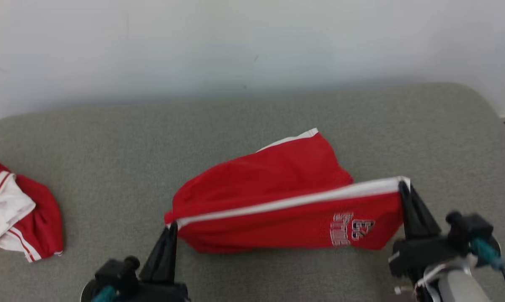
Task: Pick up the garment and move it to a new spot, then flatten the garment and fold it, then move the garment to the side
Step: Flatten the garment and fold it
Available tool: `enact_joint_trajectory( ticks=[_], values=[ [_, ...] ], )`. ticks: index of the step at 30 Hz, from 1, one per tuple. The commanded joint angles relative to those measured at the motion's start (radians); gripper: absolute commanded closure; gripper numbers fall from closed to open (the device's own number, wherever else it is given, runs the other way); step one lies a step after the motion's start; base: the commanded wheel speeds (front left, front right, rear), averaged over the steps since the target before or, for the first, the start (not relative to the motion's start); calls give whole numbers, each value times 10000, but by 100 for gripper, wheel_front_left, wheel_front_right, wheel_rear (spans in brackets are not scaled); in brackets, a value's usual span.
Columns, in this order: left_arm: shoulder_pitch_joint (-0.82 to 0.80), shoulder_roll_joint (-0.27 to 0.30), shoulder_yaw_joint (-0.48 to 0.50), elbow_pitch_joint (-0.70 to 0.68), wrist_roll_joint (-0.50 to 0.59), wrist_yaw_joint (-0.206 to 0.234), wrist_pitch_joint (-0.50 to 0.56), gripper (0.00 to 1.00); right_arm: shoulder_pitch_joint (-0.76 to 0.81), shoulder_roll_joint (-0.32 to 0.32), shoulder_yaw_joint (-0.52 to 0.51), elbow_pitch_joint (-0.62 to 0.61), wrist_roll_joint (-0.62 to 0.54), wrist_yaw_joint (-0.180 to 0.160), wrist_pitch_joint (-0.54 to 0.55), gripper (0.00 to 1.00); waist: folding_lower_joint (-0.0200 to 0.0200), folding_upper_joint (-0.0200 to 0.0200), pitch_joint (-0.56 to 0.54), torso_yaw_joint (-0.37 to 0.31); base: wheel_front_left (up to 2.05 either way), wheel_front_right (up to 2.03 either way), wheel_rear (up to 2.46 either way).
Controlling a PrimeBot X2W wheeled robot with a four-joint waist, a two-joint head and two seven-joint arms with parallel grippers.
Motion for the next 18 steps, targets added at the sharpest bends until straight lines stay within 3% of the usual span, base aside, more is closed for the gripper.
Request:
enact_joint_trajectory(
  ticks=[1, 8, 18],
  values=[
    [-313, -42, 65, 122, -203, 31, -31, 100, -455, -24, -4, 202, 82, -30, -11, 100, -1, 0, 740, 440, 0, 0, 0],
    [-1946, -173, -33, 762, -232, 31, -31, 100, -2985, -463, 345, 2044, 102, -30, -8, 100, -1, 0, 1852, 903, 0, 0, 0],
    [-3484, -173, -625, 952, -711, 157, -33, 100, -5426, -1071, 624, 3637, -134, -28, -11, 100, -1, 0, 3085, 1522, 0, 0, 0]
  ],
)
